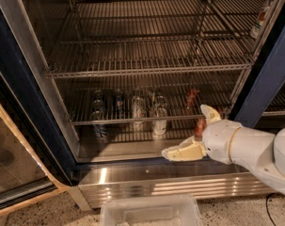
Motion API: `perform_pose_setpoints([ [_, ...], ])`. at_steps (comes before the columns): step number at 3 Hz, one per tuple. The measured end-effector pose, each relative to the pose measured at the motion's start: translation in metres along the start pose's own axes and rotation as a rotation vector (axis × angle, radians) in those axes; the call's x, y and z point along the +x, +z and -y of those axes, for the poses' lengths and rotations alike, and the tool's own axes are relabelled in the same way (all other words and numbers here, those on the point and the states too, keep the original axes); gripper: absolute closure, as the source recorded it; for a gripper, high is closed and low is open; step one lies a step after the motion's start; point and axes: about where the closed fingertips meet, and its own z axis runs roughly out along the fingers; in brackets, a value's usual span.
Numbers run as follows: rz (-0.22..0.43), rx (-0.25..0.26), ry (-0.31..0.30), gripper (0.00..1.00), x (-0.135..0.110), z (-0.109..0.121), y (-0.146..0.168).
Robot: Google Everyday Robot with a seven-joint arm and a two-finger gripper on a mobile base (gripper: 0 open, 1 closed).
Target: Pick 7up can from bottom shelf of fridge
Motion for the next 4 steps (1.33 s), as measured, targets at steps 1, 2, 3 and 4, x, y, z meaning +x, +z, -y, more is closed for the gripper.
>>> perform_pose_setpoints([
  [1,0.053,-0.021,0.092,0.00,0.025,0.004,0.023],
  [2,0.053,-0.021,0.092,0.00,0.025,0.004,0.023],
  [3,0.087,-0.007,0.120,0.00,0.029,0.007,0.036],
  [4,0.172,0.063,0.190,0.00,0.041,0.023,0.051],
])
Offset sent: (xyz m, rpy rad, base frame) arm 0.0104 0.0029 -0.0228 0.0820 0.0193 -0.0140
